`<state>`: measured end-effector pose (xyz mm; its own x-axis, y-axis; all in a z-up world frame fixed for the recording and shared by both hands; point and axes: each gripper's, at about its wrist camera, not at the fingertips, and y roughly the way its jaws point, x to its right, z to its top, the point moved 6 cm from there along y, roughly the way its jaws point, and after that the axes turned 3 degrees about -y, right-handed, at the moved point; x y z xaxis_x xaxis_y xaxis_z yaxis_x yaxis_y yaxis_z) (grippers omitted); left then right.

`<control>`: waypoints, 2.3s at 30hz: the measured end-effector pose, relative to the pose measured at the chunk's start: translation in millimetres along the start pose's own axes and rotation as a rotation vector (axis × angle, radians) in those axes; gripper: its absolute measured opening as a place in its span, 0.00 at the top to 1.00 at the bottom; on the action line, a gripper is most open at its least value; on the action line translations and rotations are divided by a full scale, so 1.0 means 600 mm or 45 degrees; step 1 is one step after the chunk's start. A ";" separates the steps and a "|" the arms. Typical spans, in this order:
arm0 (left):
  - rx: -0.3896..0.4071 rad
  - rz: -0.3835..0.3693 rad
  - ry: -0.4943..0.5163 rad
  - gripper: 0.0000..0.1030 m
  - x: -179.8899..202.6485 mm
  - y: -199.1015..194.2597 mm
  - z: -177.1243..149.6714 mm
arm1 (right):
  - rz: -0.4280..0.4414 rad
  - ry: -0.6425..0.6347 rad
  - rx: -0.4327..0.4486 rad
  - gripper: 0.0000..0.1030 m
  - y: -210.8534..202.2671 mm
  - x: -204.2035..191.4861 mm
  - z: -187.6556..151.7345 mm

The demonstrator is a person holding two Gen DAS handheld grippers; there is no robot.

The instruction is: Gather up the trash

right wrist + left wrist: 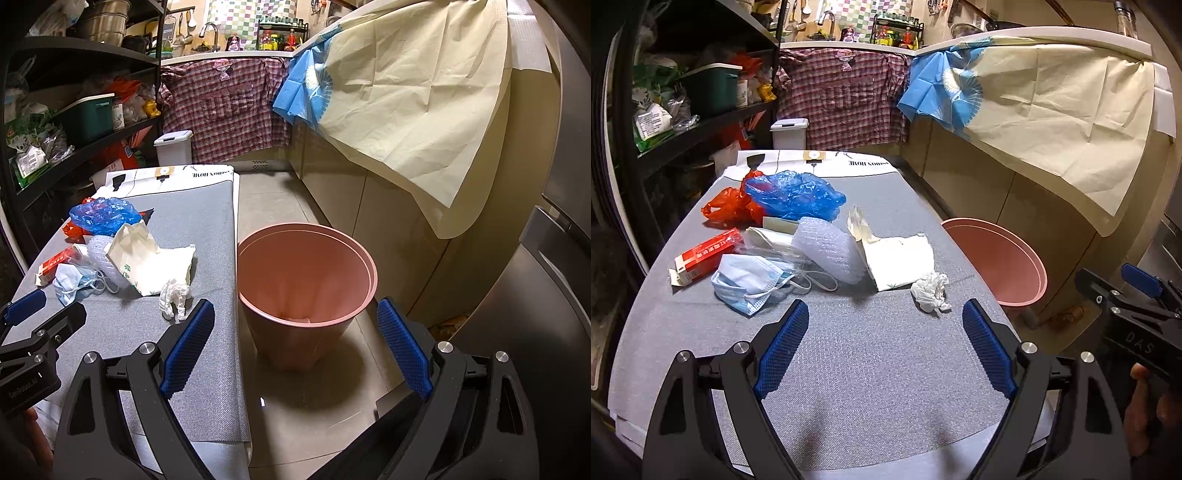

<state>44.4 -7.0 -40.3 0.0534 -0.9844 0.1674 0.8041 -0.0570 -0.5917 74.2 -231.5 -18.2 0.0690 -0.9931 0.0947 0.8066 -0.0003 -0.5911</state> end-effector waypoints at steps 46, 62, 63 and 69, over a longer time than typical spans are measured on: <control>0.008 0.003 0.005 0.31 0.005 -0.001 -0.002 | 0.008 0.004 0.004 0.17 -0.001 -0.004 -0.001; 0.021 0.099 -0.079 0.47 -0.037 0.001 0.012 | 0.179 0.017 0.034 0.63 0.008 -0.049 0.015; 0.021 0.110 -0.081 0.50 -0.041 0.004 0.013 | 0.201 0.021 0.025 0.64 0.013 -0.054 0.016; 0.072 0.204 -0.112 0.59 -0.078 0.008 0.024 | 0.332 0.029 -0.004 0.68 0.050 -0.116 0.039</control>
<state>54.3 41.4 -39.7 0.2327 -0.9618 0.1442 0.8131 0.1111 -0.5714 107.3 -159.9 -23.9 0.2610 -0.9621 -0.0789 0.7613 0.2554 -0.5960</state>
